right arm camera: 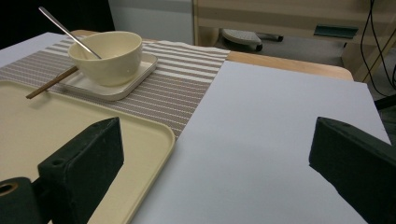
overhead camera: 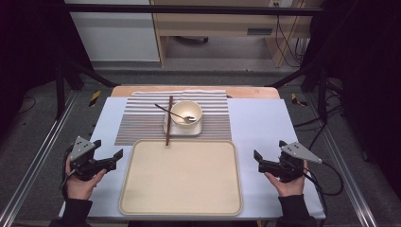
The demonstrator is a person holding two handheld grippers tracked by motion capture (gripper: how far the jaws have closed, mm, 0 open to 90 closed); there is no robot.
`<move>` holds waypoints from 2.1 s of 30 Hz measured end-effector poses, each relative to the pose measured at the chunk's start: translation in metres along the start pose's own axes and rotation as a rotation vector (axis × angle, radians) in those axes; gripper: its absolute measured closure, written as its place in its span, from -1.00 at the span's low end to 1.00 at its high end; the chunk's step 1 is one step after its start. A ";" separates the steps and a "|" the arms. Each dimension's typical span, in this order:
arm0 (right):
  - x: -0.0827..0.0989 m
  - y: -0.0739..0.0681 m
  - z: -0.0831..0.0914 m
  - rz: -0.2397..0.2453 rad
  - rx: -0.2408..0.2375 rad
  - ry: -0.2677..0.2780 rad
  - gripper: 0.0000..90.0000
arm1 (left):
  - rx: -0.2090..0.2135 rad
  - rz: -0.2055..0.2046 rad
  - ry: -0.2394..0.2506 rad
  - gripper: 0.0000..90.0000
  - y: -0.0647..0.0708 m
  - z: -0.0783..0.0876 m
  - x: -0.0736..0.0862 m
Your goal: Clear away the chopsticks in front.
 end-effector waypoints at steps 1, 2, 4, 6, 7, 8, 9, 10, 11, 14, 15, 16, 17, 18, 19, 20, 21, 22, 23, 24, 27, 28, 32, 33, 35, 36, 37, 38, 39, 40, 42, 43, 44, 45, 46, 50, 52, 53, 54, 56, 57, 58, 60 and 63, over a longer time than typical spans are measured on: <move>0.000 0.000 0.000 0.001 -0.001 0.000 -0.92 | -0.002 -0.001 0.002 -0.76 0.001 0.000 -0.001; 0.000 0.000 0.000 0.002 -0.001 -0.001 -0.92 | -0.001 -0.004 0.001 -0.76 0.001 -0.001 -0.002; 0.000 -0.001 0.000 0.004 0.001 -0.001 -0.92 | 0.001 -0.010 0.006 -0.76 0.003 -0.002 -0.006; 0.001 -0.001 0.000 0.004 0.001 -0.002 -0.92 | 0.002 -0.010 0.007 -0.76 0.004 -0.003 -0.007; 0.001 -0.001 0.000 0.007 0.002 -0.005 -0.91 | 0.004 -0.011 0.010 -0.75 0.005 -0.003 -0.009; 0.002 -0.002 -0.001 0.009 0.007 -0.007 -0.91 | 0.006 -0.013 0.014 -0.74 0.006 -0.004 -0.011; 0.002 -0.002 -0.001 0.009 0.007 -0.007 -0.91 | 0.007 -0.017 0.014 -0.74 0.007 -0.005 -0.012; 0.002 -0.002 -0.001 0.009 0.007 -0.006 -0.91 | 0.008 -0.021 0.013 -0.74 0.008 -0.006 -0.013; 0.002 -0.002 -0.002 0.008 0.005 -0.007 -0.91 | 0.012 -0.025 0.013 -0.74 0.009 -0.007 -0.015; 0.002 -0.002 -0.002 0.009 0.007 -0.008 -0.91 | 0.035 -0.021 0.014 -0.74 0.014 -0.011 -0.019; 0.003 -0.003 -0.003 0.007 0.009 -0.014 -0.91 | 0.036 -0.030 0.009 -0.74 0.016 -0.014 -0.022; 0.003 -0.003 -0.003 0.007 0.009 -0.014 -0.91 | 0.036 -0.030 0.009 -0.74 0.016 -0.014 -0.022; 0.003 -0.003 -0.003 0.007 0.009 -0.014 -0.91 | 0.036 -0.035 0.008 -0.74 0.018 -0.016 -0.023; 0.003 -0.003 -0.004 0.007 0.007 -0.014 -0.90 | 0.037 -0.038 0.010 -0.73 0.020 -0.018 -0.025; 0.003 -0.003 -0.004 0.006 0.006 -0.014 -0.90 | 0.038 -0.041 0.009 -0.73 0.021 -0.019 -0.028; 0.004 -0.003 -0.004 0.007 0.007 -0.014 -0.90 | 0.040 -0.047 0.006 -0.73 0.023 -0.021 -0.030; 0.004 -0.003 -0.004 0.007 0.006 -0.013 -0.90 | 0.044 -0.060 0.013 -0.73 0.027 -0.025 -0.034; 0.004 -0.003 -0.004 0.007 0.005 -0.013 -0.90 | 0.044 -0.060 0.013 -0.72 0.027 -0.025 -0.034; 0.004 -0.003 -0.005 0.009 0.006 -0.016 -0.90 | 0.044 -0.076 0.007 -0.73 0.029 -0.027 -0.037; 0.004 -0.003 -0.005 0.009 0.006 -0.016 -0.90 | 0.043 -0.083 0.010 -0.73 0.031 -0.030 -0.040; 0.004 -0.003 -0.005 0.011 0.011 -0.020 -0.90 | 0.052 -0.089 0.011 -0.73 0.035 -0.041 -0.050; 0.004 -0.003 -0.005 0.011 0.012 -0.021 -0.90 | 0.052 -0.089 0.011 -0.73 0.035 -0.041 -0.050; 0.005 -0.004 -0.006 0.016 0.013 -0.027 -0.90 | 0.054 -0.065 0.017 -0.71 0.037 -0.055 -0.060; 0.005 -0.004 -0.006 0.016 0.013 -0.027 -0.90 | 0.050 -0.067 0.015 -0.71 0.038 -0.059 -0.062; 0.005 -0.004 -0.006 0.014 0.012 -0.027 -0.90 | 0.049 -0.064 0.015 -0.70 0.039 -0.066 -0.065; 0.006 -0.004 -0.006 0.013 0.010 -0.028 -0.90 | 0.052 -0.060 0.015 -0.69 0.041 -0.070 -0.066; 0.006 -0.004 -0.007 0.013 0.010 -0.028 -0.90 | 0.054 -0.054 0.007 -0.69 0.043 -0.078 -0.068; 0.006 -0.004 -0.007 0.013 0.009 -0.028 -0.90 | 0.054 -0.054 0.007 -0.69 0.043 -0.078 -0.068; 0.006 -0.004 -0.007 0.012 0.009 -0.028 -0.90 | 0.051 -0.059 0.001 -0.69 0.043 -0.082 -0.069; 0.006 -0.004 -0.007 0.012 0.009 -0.028 -0.90 | 0.049 -0.058 -0.003 -0.68 0.044 -0.086 -0.070; 0.006 -0.004 -0.007 0.012 0.010 -0.029 -0.90 | 0.049 -0.061 -0.016 -0.68 0.046 -0.094 -0.071; 0.005 -0.004 -0.007 0.010 0.011 -0.028 -0.90 | 0.048 -0.063 -0.019 -0.68 0.047 -0.099 -0.071; 0.005 -0.004 -0.006 0.010 0.012 -0.027 -0.89 | 0.050 -0.060 -0.025 -0.67 0.048 -0.102 -0.071; 0.005 -0.004 -0.006 0.010 0.012 -0.027 -0.89 | 0.053 -0.056 -0.027 -0.67 0.049 -0.107 -0.070; 0.005 -0.003 -0.006 0.009 0.012 -0.026 -0.89 | 0.054 -0.065 -0.040 -0.66 0.050 -0.112 -0.068; 0.005 -0.003 -0.007 0.010 0.014 -0.030 -0.89 | 0.052 -0.078 -0.095 -0.61 0.053 -0.135 -0.058; 0.005 -0.002 -0.007 0.010 0.014 -0.031 -0.89 | 0.053 -0.076 -0.100 -0.57 0.053 -0.139 -0.056; 0.005 -0.002 -0.007 0.011 0.015 -0.032 -0.89 | 0.055 -0.074 -0.108 -0.57 0.053 -0.143 -0.054; 0.006 -0.003 -0.007 0.011 0.013 -0.032 -0.89 | 0.054 -0.071 -0.111 -0.55 0.053 -0.146 -0.053; 0.006 -0.003 -0.008 0.014 0.015 -0.036 -0.89 | 0.055 -0.076 -0.126 -0.49 0.054 -0.153 -0.050; 0.007 -0.003 -0.009 0.013 0.013 -0.038 -0.89 | 0.056 -0.079 -0.132 -0.44 0.055 -0.155 -0.049; 0.007 -0.003 -0.009 0.014 0.012 -0.040 -0.89 | 0.056 -0.086 -0.140 -0.42 0.055 -0.157 -0.048; 0.007 -0.003 -0.009 0.013 0.013 -0.042 -0.89 | 0.053 -0.093 -0.150 -0.39 0.056 -0.162 -0.047; 0.008 -0.003 -0.010 0.014 0.013 -0.047 -0.89 | 0.064 -0.100 -0.175 -0.26 0.059 -0.171 -0.043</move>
Point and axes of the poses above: each handheld gripper's, and its own axes: z roughly backward along the jaws, x roughly out of its underside, y roughly to its right, the point moved 7 cm from there along -z, roughly forward along the jaws, and after that the axes turned 3 degrees about -z, right-handed, at the moved point
